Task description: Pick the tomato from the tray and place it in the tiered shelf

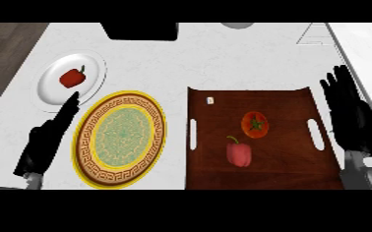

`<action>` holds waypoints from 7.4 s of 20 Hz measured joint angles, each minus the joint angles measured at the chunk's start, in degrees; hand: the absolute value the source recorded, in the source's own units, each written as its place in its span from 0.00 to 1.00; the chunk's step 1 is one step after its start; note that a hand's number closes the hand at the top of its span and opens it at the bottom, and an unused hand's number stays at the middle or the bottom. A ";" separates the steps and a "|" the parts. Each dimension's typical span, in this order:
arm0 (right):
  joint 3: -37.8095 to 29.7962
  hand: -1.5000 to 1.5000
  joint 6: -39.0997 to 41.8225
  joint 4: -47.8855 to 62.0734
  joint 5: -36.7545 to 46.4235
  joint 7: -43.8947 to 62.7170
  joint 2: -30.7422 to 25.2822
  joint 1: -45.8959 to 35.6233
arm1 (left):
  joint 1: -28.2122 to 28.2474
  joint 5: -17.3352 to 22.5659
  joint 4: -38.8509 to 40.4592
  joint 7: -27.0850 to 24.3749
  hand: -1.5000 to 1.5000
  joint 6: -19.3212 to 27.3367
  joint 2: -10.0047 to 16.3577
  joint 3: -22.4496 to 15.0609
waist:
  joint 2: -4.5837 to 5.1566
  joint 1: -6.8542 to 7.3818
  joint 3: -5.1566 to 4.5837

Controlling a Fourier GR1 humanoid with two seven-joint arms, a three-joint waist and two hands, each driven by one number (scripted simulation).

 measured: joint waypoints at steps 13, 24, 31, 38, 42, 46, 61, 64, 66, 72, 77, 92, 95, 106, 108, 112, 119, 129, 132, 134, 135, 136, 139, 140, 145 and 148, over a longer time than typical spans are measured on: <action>-3.90 0.00 -3.25 -2.48 7.27 -13.81 0.66 -1.35 | -11.56 8.69 -0.96 3.04 0.50 1.24 -6.55 6.71 | 1.51 -2.33 -0.32; 3.75 0.00 4.31 -21.06 14.90 0.07 -11.33 8.18 | -12.84 8.98 -1.23 4.84 0.50 1.30 -7.94 7.91 | 1.19 -2.73 -0.55; 8.87 0.00 5.71 -25.59 34.25 18.67 -27.21 7.70 | -13.65 8.84 -0.76 4.75 0.50 0.69 -8.01 7.65 | 1.35 -1.98 -0.92; 21.04 0.00 9.75 -30.72 49.59 45.87 -24.76 -2.59 | -15.44 8.65 0.24 4.76 0.50 0.18 -8.66 7.49 | 1.67 -0.06 -0.67; 28.58 0.00 14.75 -28.42 55.97 56.79 -17.55 -10.46 | -15.98 8.53 0.71 4.99 0.50 -0.28 -8.87 7.67 | 1.69 0.00 -0.53; 33.59 0.00 18.89 -25.15 60.51 62.34 -12.43 -14.10 | -15.72 8.59 1.16 4.42 0.50 -0.88 -8.90 8.33 | 1.60 -0.43 -0.47; 36.41 0.00 25.10 -14.31 71.22 64.16 0.23 -14.74 | -14.99 6.92 1.61 4.09 0.50 -1.25 -10.45 9.76 | 1.51 -1.60 -0.33; 35.54 0.00 25.55 -12.08 73.29 63.00 1.72 -13.50 | -15.40 6.60 2.24 3.90 0.50 -1.84 -10.68 10.20 | 1.53 -1.64 -0.32; 34.81 0.00 25.93 -11.39 74.70 62.39 3.11 -12.89 | -14.88 6.75 1.45 4.15 0.50 -2.44 -10.56 10.82 | 1.51 -1.61 -0.31; 31.65 0.00 25.56 -7.38 78.89 59.19 6.69 -11.30 | -15.86 5.39 2.51 3.99 0.50 -2.87 -11.75 11.62 | 1.54 -1.65 -0.30; 28.01 0.00 24.94 -2.68 81.30 55.84 8.95 -11.29 | -15.40 4.18 1.36 4.92 0.50 -3.00 -12.73 11.90 | 1.53 -1.56 -0.30; 20.11 1.00 22.66 9.91 86.17 46.16 15.89 -11.29 | -13.71 2.91 -1.08 6.05 0.50 -5.86 -14.51 14.57 | 1.32 -1.55 -0.44; 21.05 1.00 21.92 11.02 88.23 43.74 15.26 -11.99 | -15.70 2.69 0.53 6.20 0.50 -5.81 -14.41 15.20 | 1.15 -1.58 -0.57; 23.38 1.00 20.27 25.93 80.46 44.94 21.08 -25.78 | -16.44 1.27 1.26 5.61 0.50 -6.09 -16.02 13.89 | 1.57 -0.14 -0.68; 24.31 1.00 18.00 26.78 77.54 45.95 21.91 -27.74 | -16.35 1.14 1.45 5.40 0.50 -5.97 -16.33 13.91 | 1.65 -0.25 -0.52; 26.36 1.00 12.68 25.93 73.38 48.89 22.73 -31.59 | -16.16 2.19 2.04 5.09 0.50 -7.43 -14.90 15.58 | 1.65 -0.42 -0.37; 24.20 1.00 0.41 14.70 75.46 53.04 23.07 -35.60 | -16.27 1.69 1.78 6.16 0.50 -6.56 -15.31 15.47 | 1.25 -1.47 -0.29; 14.64 1.00 5.38 -1.93 81.67 60.78 17.98 -42.10 | -14.61 1.15 1.43 4.97 0.50 -6.60 -15.50 15.87 | 1.19 -2.18 -0.32; 11.68 1.00 8.54 -4.40 83.22 61.79 15.15 -43.36 | -14.29 1.85 1.44 4.85 0.50 -7.54 -15.05 16.42 | 1.21 -2.17 -0.32; 8.60 1.00 11.29 -4.77 82.80 61.82 12.72 -45.12 | -15.07 2.05 1.36 5.40 0.50 -7.65 -14.67 16.77 | 1.24 -2.13 -0.33; 7.12 1.00 12.28 -5.17 82.55 61.75 11.61 -45.43 | -14.79 2.01 1.42 4.93 0.50 -7.60 -14.82 16.88 | 1.25 -2.10 -0.33; 5.82 1.00 12.99 -5.39 82.38 61.69 10.75 -45.58 | -14.92 1.93 1.46 5.08 0.50 -7.63 -14.72 16.91 | 1.28 -2.07 -0.33; 2.49 1.00 14.77 -7.32 81.94 61.39 8.08 -44.06 | -14.39 1.71 0.63 5.21 0.50 -7.35 -15.30 16.58 | 1.30 -2.08 -0.31; 1.17 1.00 15.61 -8.14 81.49 61.09 6.77 -43.22 | -14.44 1.54 0.41 5.50 0.50 -7.19 -15.33 16.50 | 1.29 -2.16 -0.32; -5.35 1.00 18.64 -9.35 78.94 59.86 2.45 -40.87 | -15.26 1.20 0.55 6.16 0.50 -6.89 -15.81 16.25 | 1.38 -2.07 -0.29; -9.78 1.00 18.47 -11.02 76.92 58.46 0.41 -37.70 | -15.93 0.53 0.69 6.43 0.50 -6.14 -16.38 15.94 | 1.42 -2.12 -0.29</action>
